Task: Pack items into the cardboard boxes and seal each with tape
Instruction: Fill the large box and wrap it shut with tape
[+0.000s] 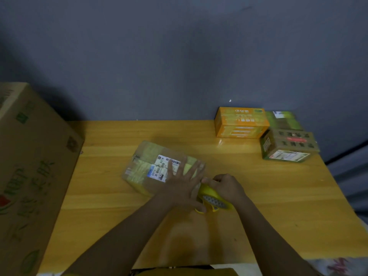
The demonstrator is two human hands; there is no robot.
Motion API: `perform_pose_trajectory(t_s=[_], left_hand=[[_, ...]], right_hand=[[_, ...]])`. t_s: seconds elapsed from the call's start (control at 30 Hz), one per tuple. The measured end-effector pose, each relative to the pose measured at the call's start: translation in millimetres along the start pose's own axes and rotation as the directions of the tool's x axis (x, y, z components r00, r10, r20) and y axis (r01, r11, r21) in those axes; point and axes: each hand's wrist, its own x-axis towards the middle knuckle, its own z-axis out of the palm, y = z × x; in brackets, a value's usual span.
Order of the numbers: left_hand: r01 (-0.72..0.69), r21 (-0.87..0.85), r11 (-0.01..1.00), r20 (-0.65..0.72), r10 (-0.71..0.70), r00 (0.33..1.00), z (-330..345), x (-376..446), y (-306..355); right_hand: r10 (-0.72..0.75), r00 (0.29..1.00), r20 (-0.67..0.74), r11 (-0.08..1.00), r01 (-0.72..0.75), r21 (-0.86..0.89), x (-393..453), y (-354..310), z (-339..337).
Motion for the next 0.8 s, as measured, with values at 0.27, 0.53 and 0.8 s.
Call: perform_pose_trajectory(t_s=[0.27,0.53,0.8], left_hand=[[0.113,-0.094,0.989,-0.09,-0.121,0.989,0.5,-8.0,-14.0],[0.141,-0.134,0.981,-0.11,-0.156,0.982,4.1,-45.8,-76.2],[0.151,-0.084,0.985,-0.071,-0.157,0.985,-1.7,-66.3,-111.6]], right_hand=[[-0.11,0.99,0.092,0.909,0.063,0.411,-17.0,26.1,-1.2],[-0.179,0.98,0.089,0.873,0.116,0.474,-10.6,-25.6,41.1],[-0.197,0.972,0.13,0.979,0.202,-0.026,-7.4,-27.2,111.4]])
